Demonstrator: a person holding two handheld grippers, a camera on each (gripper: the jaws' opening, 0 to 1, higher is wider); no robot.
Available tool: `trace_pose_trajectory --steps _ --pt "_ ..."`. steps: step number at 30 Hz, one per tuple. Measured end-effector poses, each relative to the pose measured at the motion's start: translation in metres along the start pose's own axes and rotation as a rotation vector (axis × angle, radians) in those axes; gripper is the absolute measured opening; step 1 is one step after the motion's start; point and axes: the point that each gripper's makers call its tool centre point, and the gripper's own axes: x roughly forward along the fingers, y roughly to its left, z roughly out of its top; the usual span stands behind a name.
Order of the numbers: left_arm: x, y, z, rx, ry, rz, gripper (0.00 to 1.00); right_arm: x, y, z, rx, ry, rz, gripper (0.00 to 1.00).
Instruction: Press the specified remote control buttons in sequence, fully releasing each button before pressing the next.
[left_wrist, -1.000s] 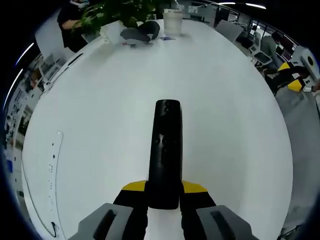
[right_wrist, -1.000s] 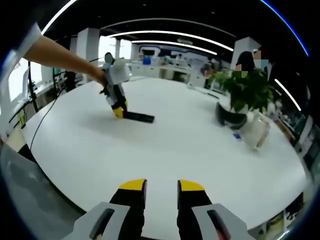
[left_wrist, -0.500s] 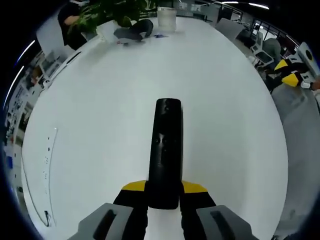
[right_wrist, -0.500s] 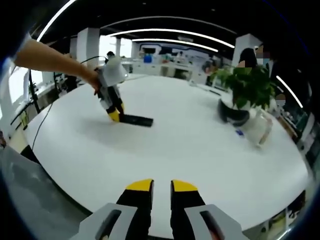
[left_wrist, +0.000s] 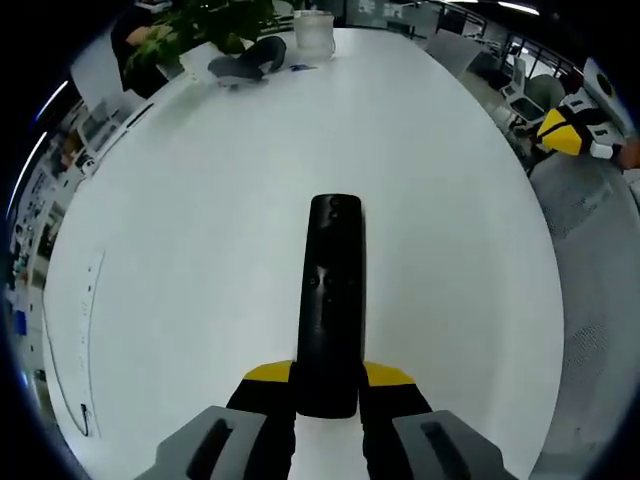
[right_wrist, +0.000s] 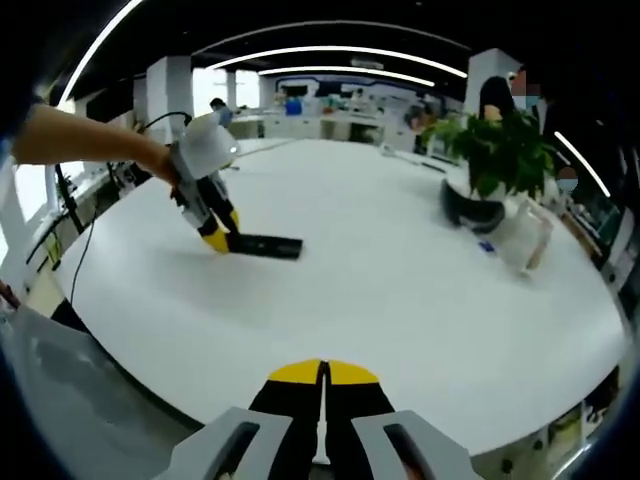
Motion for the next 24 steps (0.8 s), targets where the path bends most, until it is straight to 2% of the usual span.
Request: trace_pose_trajectory --steps 1,5,6,10,13,21,24 --pt "0.000 -0.003 -0.001 -0.002 0.003 0.001 0.23 0.002 0.001 -0.006 0.010 0.043 0.008 0.00" --pt "-0.002 -0.013 -0.002 -0.011 0.002 0.003 0.23 0.006 0.005 -0.017 0.023 0.108 0.028 0.00" --pt "-0.002 -0.017 -0.003 -0.012 0.000 0.003 0.23 0.008 0.011 -0.028 0.038 0.183 0.054 0.00" --pt "-0.003 -0.029 -0.005 -0.012 0.000 0.002 0.23 0.009 0.014 -0.051 0.054 0.341 0.060 0.00" --pt "-0.003 -0.039 -0.007 -0.015 0.002 0.003 0.23 0.007 0.019 -0.048 0.081 0.326 0.089 0.00" --pt "-0.005 -0.060 -0.011 -0.030 -0.013 0.007 0.23 0.005 0.025 -0.065 0.088 0.445 0.105 0.00" --pt "-0.006 -0.068 -0.012 -0.024 -0.010 0.005 0.23 0.005 0.027 -0.067 0.074 0.458 0.108 0.00"
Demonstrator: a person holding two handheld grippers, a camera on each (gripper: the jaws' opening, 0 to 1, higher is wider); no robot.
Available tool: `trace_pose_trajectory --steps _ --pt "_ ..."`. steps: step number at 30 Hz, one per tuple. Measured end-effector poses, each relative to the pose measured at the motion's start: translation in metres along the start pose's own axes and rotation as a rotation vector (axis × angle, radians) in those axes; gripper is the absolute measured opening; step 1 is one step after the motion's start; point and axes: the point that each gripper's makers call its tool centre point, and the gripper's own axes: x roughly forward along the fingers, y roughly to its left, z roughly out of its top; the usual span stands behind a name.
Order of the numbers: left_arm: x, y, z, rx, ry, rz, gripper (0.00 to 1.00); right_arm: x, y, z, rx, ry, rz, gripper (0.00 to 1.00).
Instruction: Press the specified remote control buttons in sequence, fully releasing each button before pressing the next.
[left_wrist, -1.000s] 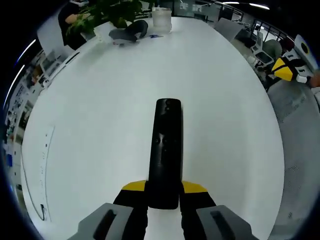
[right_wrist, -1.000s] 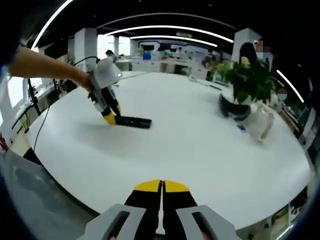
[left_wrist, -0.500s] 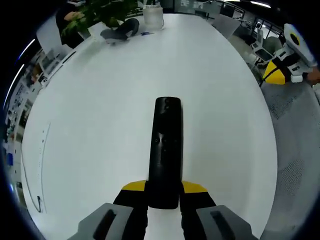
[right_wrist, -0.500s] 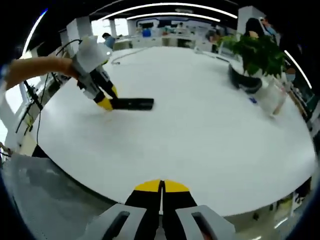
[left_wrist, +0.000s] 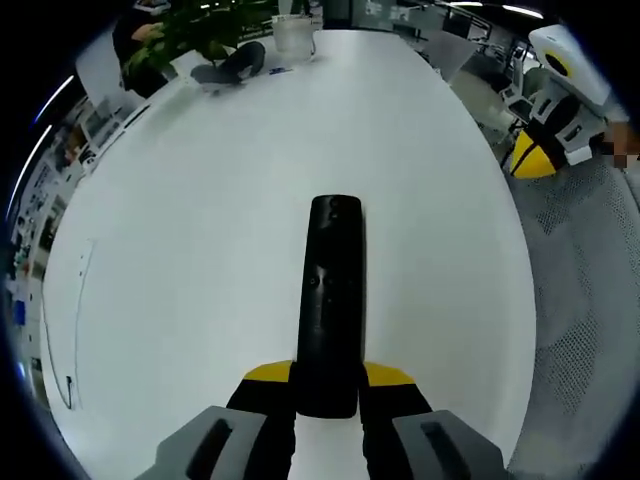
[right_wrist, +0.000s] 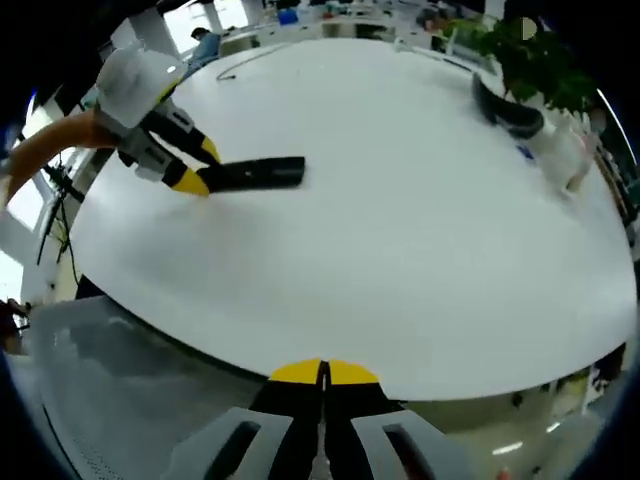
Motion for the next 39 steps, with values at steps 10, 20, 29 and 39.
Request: trace_pose_trajectory --steps 10,20,29,39 --pt "-0.003 -0.028 -0.006 -0.010 -0.007 0.004 0.23 0.004 0.003 -0.011 0.003 0.083 0.007 0.00" --pt "-0.005 -0.053 -0.010 -0.037 -0.039 0.014 0.23 0.003 0.000 -0.014 0.006 0.099 -0.012 0.00" --pt "-0.008 -0.087 -0.013 -0.032 -0.039 0.017 0.23 0.002 0.001 -0.017 -0.024 0.111 -0.019 0.00" --pt "-0.009 -0.114 -0.014 -0.036 -0.039 0.023 0.23 -0.001 0.002 -0.016 -0.024 0.086 -0.008 0.00"
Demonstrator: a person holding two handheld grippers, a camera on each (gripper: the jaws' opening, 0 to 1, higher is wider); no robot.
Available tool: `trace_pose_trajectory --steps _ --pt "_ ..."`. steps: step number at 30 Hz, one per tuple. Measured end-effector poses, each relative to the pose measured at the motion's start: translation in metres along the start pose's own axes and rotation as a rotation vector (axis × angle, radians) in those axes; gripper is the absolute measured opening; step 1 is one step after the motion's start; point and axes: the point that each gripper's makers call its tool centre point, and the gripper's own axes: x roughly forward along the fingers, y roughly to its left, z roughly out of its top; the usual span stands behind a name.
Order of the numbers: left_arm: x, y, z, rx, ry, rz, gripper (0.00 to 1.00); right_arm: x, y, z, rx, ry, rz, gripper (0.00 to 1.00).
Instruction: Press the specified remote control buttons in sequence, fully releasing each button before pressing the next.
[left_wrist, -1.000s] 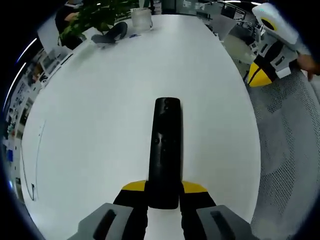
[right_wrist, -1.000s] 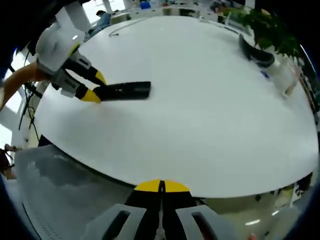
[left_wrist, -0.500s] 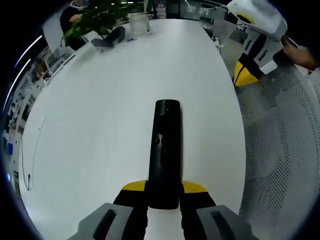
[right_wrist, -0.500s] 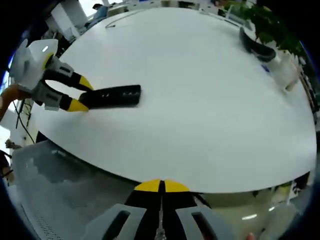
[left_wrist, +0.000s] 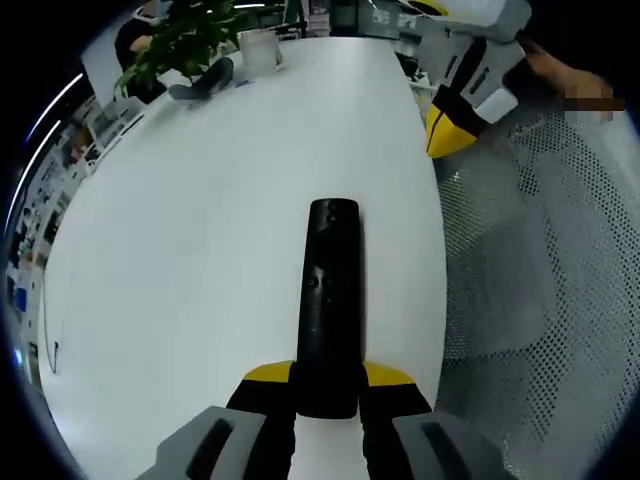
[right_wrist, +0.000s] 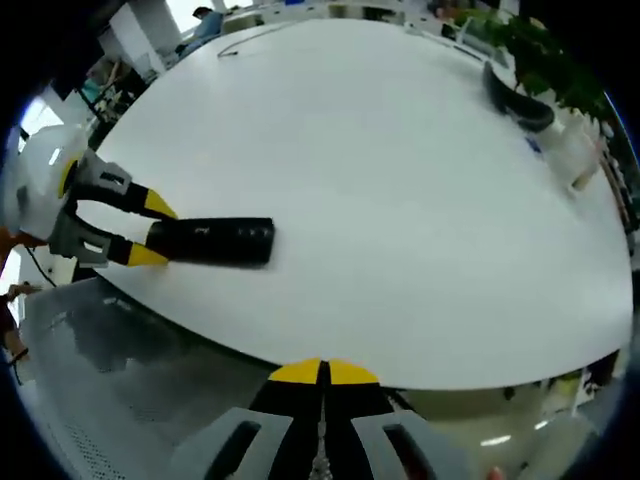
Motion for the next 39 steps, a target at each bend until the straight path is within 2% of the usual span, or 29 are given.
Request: trace_pose_trajectory --steps 9,18,22,28,33,35,39 --pt "-0.001 -0.024 -0.002 0.023 0.002 -0.008 0.23 -0.004 -0.002 0.002 0.011 -0.030 0.004 0.00" --pt "-0.002 -0.035 -0.002 0.010 -0.020 -0.012 0.23 -0.005 0.001 0.002 0.007 -0.033 0.015 0.00" --pt "-0.002 -0.040 -0.002 0.005 -0.026 -0.009 0.23 -0.007 -0.001 0.006 0.018 -0.054 0.016 0.00" --pt "-0.002 -0.046 -0.002 -0.012 -0.066 -0.007 0.23 -0.006 0.001 0.006 0.013 -0.048 0.017 0.00" --pt "-0.003 -0.048 -0.001 -0.038 -0.105 0.004 0.23 -0.009 0.003 0.010 0.031 -0.065 0.047 0.00" --pt "-0.003 -0.050 0.000 -0.043 -0.119 0.009 0.23 -0.010 0.010 0.012 0.059 -0.070 0.097 0.00" --pt "-0.003 -0.053 0.001 -0.034 -0.138 0.007 0.23 -0.014 0.013 0.024 0.065 -0.093 0.124 0.00"
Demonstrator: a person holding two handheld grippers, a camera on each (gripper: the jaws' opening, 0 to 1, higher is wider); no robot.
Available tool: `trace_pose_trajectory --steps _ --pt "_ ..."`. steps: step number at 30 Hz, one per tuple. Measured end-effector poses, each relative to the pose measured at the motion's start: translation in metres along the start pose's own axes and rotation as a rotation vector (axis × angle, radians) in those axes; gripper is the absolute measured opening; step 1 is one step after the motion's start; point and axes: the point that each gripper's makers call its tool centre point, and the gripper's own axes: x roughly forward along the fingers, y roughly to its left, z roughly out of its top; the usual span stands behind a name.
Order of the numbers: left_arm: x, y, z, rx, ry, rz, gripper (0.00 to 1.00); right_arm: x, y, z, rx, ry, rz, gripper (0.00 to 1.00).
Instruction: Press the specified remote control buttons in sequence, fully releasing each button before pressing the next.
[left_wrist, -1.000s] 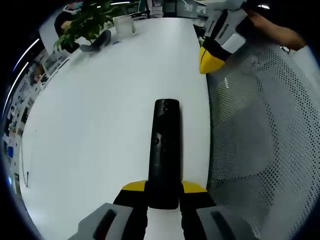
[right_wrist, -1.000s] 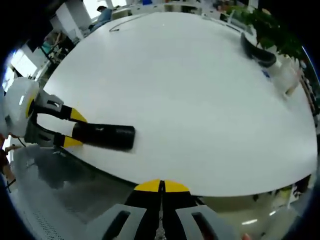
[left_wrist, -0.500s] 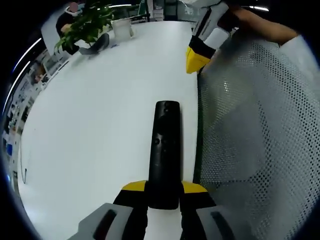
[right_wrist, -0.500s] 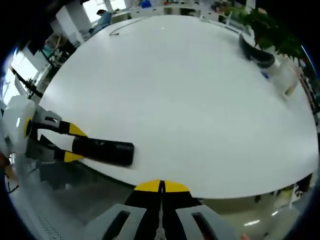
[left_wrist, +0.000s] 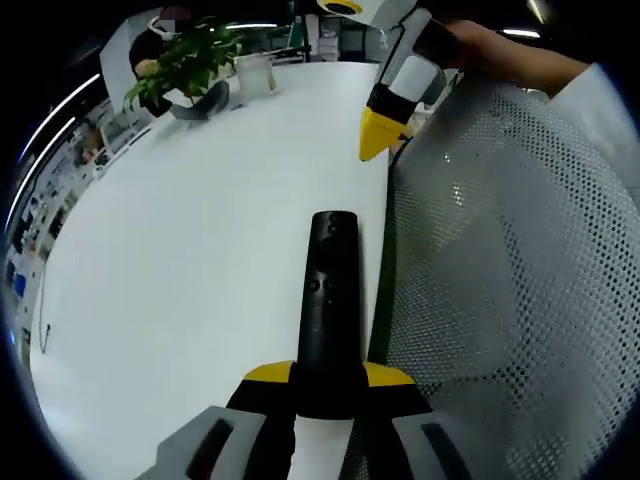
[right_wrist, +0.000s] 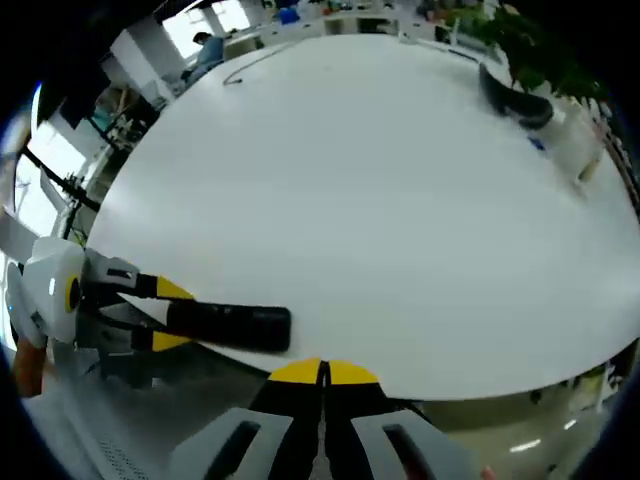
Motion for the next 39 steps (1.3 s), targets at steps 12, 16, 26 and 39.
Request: trace_pose_trajectory --steps 12,16,26,39 --pt "0.002 -0.004 -0.001 0.075 -0.050 0.034 0.23 0.035 0.043 0.017 0.048 0.015 0.152 0.00" --pt "0.002 -0.003 -0.001 0.060 -0.095 0.023 0.23 0.045 0.043 0.004 0.052 0.092 0.158 0.00" --pt "0.002 -0.004 0.001 0.056 -0.136 0.019 0.23 0.038 0.040 -0.003 0.063 0.111 0.114 0.00" --pt "0.003 -0.002 0.001 0.038 -0.144 0.009 0.23 0.042 0.037 -0.004 0.057 0.129 0.106 0.00"
